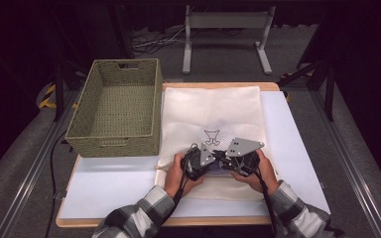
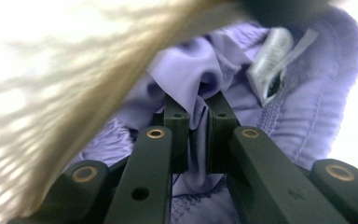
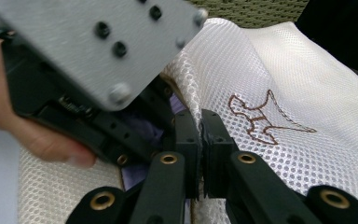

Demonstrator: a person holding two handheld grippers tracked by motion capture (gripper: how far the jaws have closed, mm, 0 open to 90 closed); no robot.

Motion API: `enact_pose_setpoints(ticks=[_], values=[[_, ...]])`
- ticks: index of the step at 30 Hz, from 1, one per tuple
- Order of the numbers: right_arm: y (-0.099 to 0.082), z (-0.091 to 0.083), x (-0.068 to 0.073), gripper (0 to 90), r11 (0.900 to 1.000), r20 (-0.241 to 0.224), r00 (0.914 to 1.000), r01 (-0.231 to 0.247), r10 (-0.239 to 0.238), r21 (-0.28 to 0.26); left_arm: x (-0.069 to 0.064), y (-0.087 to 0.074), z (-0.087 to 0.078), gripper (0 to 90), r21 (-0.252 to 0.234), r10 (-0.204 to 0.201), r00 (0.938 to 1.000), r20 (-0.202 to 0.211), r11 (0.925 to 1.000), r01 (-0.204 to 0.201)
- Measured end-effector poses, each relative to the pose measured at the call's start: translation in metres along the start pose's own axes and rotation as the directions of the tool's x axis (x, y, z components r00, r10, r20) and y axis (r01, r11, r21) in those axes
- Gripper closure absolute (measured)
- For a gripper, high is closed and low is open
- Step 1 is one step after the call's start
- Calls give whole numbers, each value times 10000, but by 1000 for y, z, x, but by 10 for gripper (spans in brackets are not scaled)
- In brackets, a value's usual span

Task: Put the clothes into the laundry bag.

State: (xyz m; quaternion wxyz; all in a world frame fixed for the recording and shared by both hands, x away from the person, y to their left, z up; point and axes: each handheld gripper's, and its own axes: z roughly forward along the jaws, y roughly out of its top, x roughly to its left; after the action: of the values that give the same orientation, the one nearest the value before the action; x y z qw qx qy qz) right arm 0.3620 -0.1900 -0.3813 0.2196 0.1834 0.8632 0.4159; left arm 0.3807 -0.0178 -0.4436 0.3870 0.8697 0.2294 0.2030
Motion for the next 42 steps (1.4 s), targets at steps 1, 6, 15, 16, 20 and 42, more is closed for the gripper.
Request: enact_pose_setpoints(ticks=[1, 6, 15, 16, 20, 42], values=[[0, 0, 0, 870, 10000, -23, 10000, 0, 0, -8, 5, -1, 1, 831, 4, -332, 9991, -266, 9994, 333], [0, -1, 1, 870, 10000, -78, 10000, 11, -11, -17, 11, -2, -1, 833, 5, -541, 9962, -676, 9985, 543], [-1, 1, 2, 869, 9999, -244, 9997, 21, -17, 151, 18, -4, -7, 832, -25, -951, 9897, -1068, 9954, 953], [-2, 2, 2, 869, 9998, -247, 9997, 41, -37, 173, 18, -4, -8, 832, -84, -1019, 9899, -987, 9948, 1015], [-2, 1, 1, 869, 9998, -204, 9998, 30, -26, 193, 17, -6, -12, 821, -456, -1022, 9936, -482, 9939, 1000], [-3, -7, -2, 868, 10000, -61, 10000, -73, 73, -42, 5, -10, -37, 895, -551, 402, 9884, 1467, 9980, -324]])
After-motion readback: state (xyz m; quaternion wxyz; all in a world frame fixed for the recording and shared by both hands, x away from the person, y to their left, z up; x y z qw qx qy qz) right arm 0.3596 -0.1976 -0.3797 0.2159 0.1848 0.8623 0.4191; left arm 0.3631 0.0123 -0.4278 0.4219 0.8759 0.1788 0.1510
